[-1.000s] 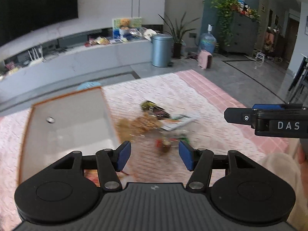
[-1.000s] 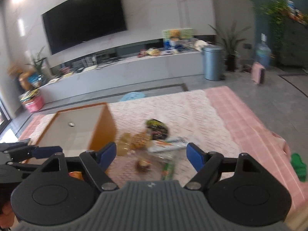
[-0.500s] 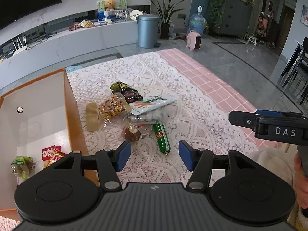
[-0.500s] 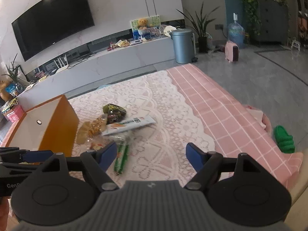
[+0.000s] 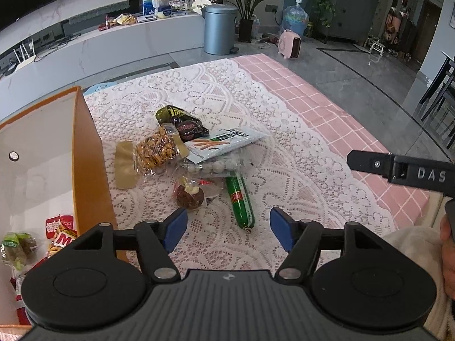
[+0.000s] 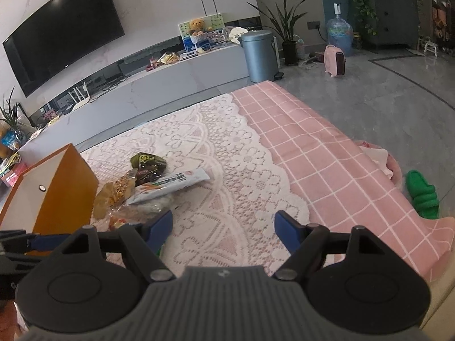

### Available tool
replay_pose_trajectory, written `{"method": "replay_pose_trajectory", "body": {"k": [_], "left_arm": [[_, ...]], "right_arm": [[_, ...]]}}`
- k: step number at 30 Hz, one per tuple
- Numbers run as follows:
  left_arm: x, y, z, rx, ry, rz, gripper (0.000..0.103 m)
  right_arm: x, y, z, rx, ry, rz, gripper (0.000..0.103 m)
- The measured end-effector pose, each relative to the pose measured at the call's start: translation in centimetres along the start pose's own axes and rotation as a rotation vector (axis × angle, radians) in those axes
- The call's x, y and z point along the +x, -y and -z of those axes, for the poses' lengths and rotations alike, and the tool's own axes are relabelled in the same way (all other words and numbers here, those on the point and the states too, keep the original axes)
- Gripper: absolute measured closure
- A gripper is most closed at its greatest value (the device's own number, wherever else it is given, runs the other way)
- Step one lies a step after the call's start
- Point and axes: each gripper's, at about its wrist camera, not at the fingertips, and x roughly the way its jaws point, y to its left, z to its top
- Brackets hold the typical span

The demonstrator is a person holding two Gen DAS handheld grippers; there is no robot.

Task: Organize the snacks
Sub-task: 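Move both tools back over the remaining snack pile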

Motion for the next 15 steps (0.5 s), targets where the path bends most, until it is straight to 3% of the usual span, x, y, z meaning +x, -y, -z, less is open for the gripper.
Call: {"method": "replay_pose_trajectory", "body": {"k": [8, 15], "left_arm": [[2.8, -1.2, -0.7, -0.020, -0.030, -0.034, 0.024], [5.3, -0.9, -1.2, 0.129, -0.017, -0.106, 0.024]], "right_arm": [[2.9, -0.7, -1.3, -0.022, -0.074, -0.030, 0.029], [5.6, -3.0, -2.1, -0.067, -0.097, -0.041, 0.037]]}}
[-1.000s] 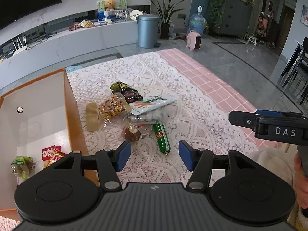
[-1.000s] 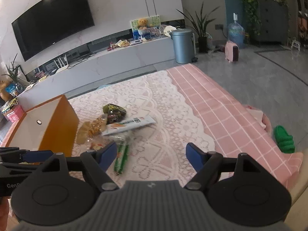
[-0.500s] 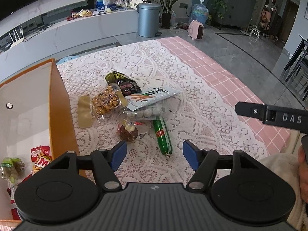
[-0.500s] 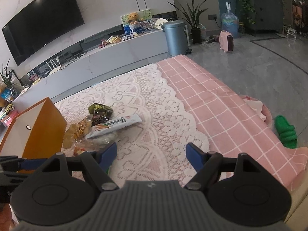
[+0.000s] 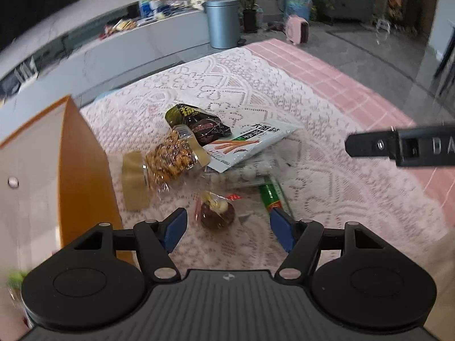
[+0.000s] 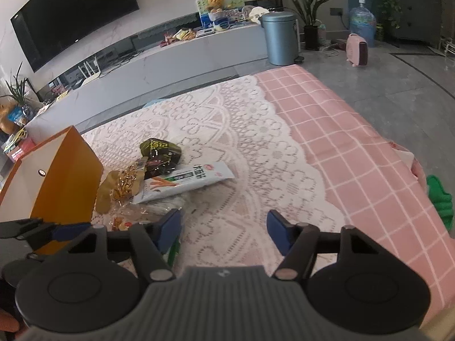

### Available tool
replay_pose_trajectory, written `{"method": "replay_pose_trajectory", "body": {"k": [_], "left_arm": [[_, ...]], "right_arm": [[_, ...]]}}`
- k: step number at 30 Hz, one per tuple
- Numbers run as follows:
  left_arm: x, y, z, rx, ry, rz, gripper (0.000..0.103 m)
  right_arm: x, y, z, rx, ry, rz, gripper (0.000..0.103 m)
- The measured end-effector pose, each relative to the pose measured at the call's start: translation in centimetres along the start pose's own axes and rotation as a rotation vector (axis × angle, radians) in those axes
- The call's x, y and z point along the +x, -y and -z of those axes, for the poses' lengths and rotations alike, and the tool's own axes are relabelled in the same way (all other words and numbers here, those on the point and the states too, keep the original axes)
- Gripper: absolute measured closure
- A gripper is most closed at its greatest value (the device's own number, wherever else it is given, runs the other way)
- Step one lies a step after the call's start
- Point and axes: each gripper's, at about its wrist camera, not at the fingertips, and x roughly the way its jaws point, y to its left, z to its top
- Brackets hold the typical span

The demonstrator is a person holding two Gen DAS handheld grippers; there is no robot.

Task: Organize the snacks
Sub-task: 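Move both tools back over the remaining snack pile, then grasp the clear packet with brown cake with the left tool while the right tool grasps the green sausage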

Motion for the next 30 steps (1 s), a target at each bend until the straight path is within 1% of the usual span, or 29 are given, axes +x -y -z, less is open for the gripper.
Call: {"method": "replay_pose_trajectory", "body": {"k": [4, 7, 10, 12, 13, 14, 16, 17, 18, 21, 26, 28, 30], "left_arm": [[1.4, 0.3, -0.1, 0.056, -0.014, -0.018, 0.024], [2.5, 0.3, -0.2, 0.060, -0.036, -0.021, 0.025], [3.3, 0.0, -0.4, 0.048, -0.046, -0.030, 0.029], [3.6, -0.2, -0.5, 0.037, -0.047, -0.015, 0.032], [3.7, -0.3, -0.5, 0.030, -0.050, -0.006, 0.037], [3.8, -0.4, -0.5, 0.022, -0.054, 0.005, 0.038], [3.8, -0.4, -0.4, 0.019, -0.047, 0.018, 0.043], [3.8, -0.4, -0.3, 0.021, -0.043, 0.016, 0.047], [3.8, -0.4, -0.4, 0.024, -0.040, 0.012, 0.048], [3.1, -0.9, -0.3, -0.004, -0.029, 0.031, 0.054], [0.6, -1.6, -0.7, -0.045, 0.001, 0.025, 0.055], [-0.5, -2.1, -0.9, -0.064, 0.019, 0.016, 0.055], [-1.3, -2.6, -1.1, -0.090, 0.036, 0.009, 0.055]], "right_arm": [[1.2, -0.3, -0.3, 0.015, -0.018, -0.004, 0.037], [2.1, -0.3, -0.3, 0.024, -0.040, -0.013, 0.037], [2.6, -0.5, -0.3, 0.019, -0.055, -0.013, 0.038], [2.9, -0.8, -0.2, 0.010, -0.061, -0.012, 0.038], [3.1, -0.9, -0.2, 0.006, -0.064, -0.012, 0.039], [3.3, -0.9, -0.2, 0.003, -0.067, -0.013, 0.039], [3.6, -1.0, -0.2, 0.007, -0.074, -0.014, 0.045], [3.8, -1.1, -0.2, 0.009, -0.078, -0.013, 0.045], [4.0, -1.1, -0.2, 0.010, -0.082, -0.014, 0.046], [4.3, -1.3, -0.1, 0.004, -0.087, -0.018, 0.049], [4.7, -1.8, 0.0, -0.016, -0.096, -0.033, 0.056], [4.9, -2.1, 0.1, -0.025, -0.104, -0.039, 0.060], [5.2, -2.5, 0.2, -0.039, -0.113, -0.045, 0.061]]}}
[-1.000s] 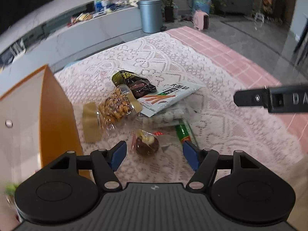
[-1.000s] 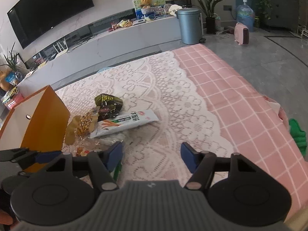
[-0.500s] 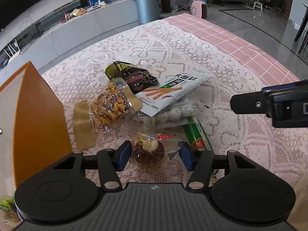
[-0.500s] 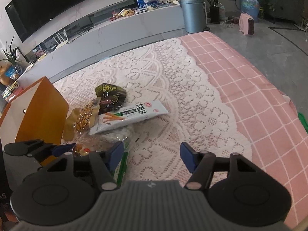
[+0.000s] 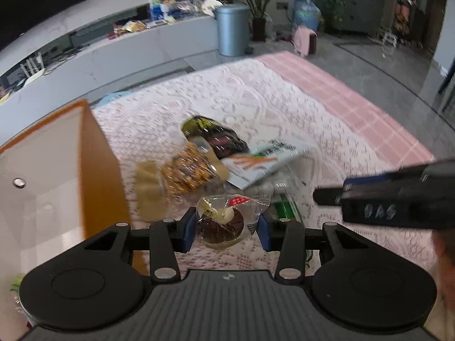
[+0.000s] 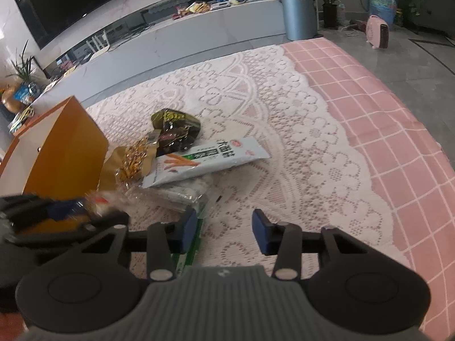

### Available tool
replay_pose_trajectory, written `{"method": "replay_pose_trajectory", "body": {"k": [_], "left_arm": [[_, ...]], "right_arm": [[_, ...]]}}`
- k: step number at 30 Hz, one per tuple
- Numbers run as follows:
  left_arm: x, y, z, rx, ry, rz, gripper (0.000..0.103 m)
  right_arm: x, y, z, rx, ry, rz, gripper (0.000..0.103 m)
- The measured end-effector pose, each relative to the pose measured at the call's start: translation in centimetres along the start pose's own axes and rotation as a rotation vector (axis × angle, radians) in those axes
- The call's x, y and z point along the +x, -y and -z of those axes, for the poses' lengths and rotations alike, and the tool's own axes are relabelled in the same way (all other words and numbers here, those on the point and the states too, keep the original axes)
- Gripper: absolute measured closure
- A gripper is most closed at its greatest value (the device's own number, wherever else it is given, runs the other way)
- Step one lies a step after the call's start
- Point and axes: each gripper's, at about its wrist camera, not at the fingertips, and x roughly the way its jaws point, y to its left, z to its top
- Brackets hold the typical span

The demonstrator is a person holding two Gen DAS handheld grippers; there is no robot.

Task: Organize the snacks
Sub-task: 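Grasp the clear packet with brown cake with the left tool while the right tool grasps the green sausage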

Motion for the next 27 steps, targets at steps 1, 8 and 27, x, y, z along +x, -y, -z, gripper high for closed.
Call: {"method": "replay_pose_trajectory", "body": {"k": [1, 8, 27], "left_arm": [[-0.3, -0.3, -0.1, -0.014, 0.009, -0.001, 0.055], [-1.3, -2.1, -0.2, -0.083, 0.052, -0.015, 0.055], [-0.5, -1.3, 0.2, -0.047, 0.006, -0.048, 0.055]], "right_arm": [[0.1, -0.2, 0.0, -0.010, -0.004, 0.000, 0.061], [1.5, -2.2, 0.2, -0.085, -0.055, 0.011, 0.063], [5.0, -4.3, 0.6, -0.106, -0.134, 0.042, 0.079]]}}
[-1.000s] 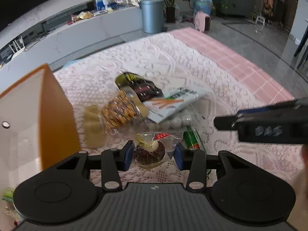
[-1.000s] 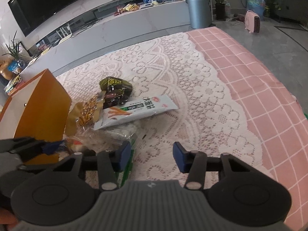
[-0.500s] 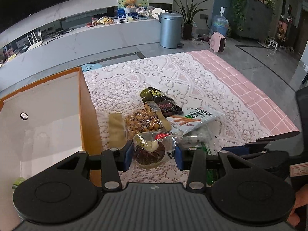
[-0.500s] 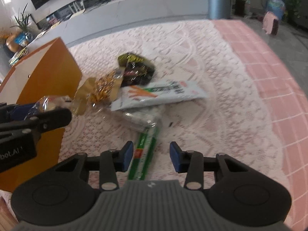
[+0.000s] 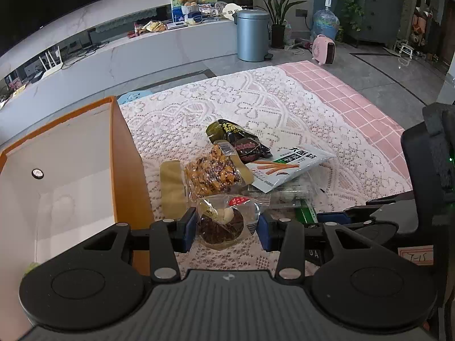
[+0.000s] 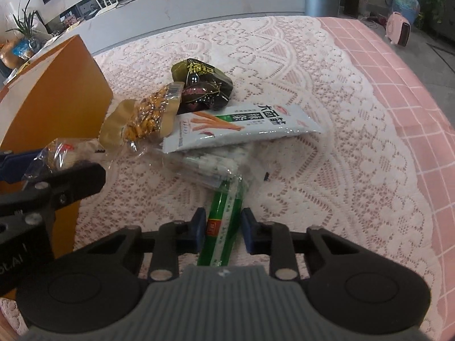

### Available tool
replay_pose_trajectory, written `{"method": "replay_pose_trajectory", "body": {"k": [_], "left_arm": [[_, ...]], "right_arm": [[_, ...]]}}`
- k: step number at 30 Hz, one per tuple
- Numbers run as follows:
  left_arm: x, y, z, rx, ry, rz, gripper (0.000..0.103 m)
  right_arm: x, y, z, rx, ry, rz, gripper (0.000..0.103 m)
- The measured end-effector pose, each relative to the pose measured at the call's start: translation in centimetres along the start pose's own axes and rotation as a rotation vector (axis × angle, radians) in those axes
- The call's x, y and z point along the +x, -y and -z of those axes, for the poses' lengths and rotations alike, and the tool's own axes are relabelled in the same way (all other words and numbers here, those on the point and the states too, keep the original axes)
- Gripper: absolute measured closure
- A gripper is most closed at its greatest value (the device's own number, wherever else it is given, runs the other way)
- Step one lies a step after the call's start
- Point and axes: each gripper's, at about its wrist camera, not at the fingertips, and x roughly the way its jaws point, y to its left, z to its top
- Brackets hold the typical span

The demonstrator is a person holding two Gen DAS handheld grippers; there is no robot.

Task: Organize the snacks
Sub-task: 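Grasp the clear packet with brown cake with the left tool while the right tool grasps the green sausage, then carry the cake packet and green sausage over the orange box with both tools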

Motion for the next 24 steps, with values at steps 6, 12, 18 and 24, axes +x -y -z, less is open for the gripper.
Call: {"method": "replay_pose_trajectory", "body": {"k": [6, 12, 18, 24], "left_arm": [[-0.3, 0.0, 0.1, -0.005, -0.007, -0.004, 0.055], [-1.4, -0.2, 0.1, -0.020, 0.004, 0.009, 0.055], [-3.2, -0.2, 0.6, -0.031, 0.020, 0.033, 0.055], [-5.2, -0.4, 1.4, -0.037, 0.040, 0.036, 0.055]], "right_arm": [[-0.3, 0.9, 0.1, 0.042, -0.014, -0.018, 0.081], [-0.9, 1.5, 0.6, 0.089, -0.041, -0.038, 0.081], [-2.5, 1.8, 1.5, 0.139, -0.053, -0.030, 0.081], [-4.9, 0.7, 3.1, 0.091, -0.017, 0.017, 0.081]]}}
